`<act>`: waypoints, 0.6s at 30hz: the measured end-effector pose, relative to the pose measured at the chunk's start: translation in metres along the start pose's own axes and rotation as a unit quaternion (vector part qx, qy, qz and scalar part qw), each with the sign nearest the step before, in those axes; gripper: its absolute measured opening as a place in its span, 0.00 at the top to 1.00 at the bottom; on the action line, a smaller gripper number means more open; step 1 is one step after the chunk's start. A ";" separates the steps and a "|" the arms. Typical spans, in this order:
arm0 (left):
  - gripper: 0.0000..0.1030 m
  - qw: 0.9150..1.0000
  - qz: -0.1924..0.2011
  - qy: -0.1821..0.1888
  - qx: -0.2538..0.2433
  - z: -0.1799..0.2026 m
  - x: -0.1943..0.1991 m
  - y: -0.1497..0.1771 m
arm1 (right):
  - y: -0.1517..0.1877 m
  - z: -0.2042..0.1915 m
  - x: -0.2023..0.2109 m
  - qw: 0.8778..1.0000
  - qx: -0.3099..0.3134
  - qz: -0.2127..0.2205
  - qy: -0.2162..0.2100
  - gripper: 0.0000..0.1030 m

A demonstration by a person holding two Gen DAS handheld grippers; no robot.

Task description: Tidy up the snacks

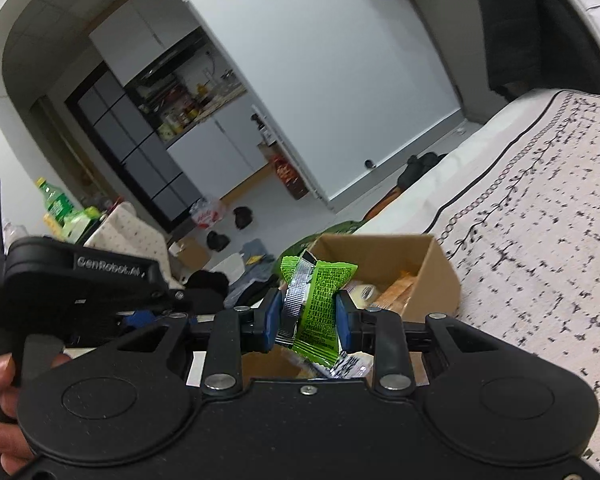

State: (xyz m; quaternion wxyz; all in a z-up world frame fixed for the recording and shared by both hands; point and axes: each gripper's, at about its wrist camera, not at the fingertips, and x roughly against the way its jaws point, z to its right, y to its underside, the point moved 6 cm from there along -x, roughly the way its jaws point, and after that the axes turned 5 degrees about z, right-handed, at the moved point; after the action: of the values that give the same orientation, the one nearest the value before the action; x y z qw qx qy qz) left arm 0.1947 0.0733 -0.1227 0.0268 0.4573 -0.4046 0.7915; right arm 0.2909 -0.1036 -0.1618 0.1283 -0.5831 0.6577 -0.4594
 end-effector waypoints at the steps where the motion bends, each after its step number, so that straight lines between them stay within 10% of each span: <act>1: 0.71 1.000 -0.001 -0.001 0.000 -0.001 0.000 0.000 | 0.001 -0.001 0.000 1.000 -0.004 -0.006 -0.004 0.68; 18: 0.33 1.000 0.000 0.017 -0.023 0.004 0.011 0.002 | -0.008 0.026 0.046 0.997 -0.048 0.025 0.061 0.55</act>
State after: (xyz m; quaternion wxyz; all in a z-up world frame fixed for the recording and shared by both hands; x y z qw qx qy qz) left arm 0.1908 0.0656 -0.1147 0.0440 0.4426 -0.4218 0.7900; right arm 0.3012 -0.1554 -0.1536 0.0716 -0.5424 0.7001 -0.4588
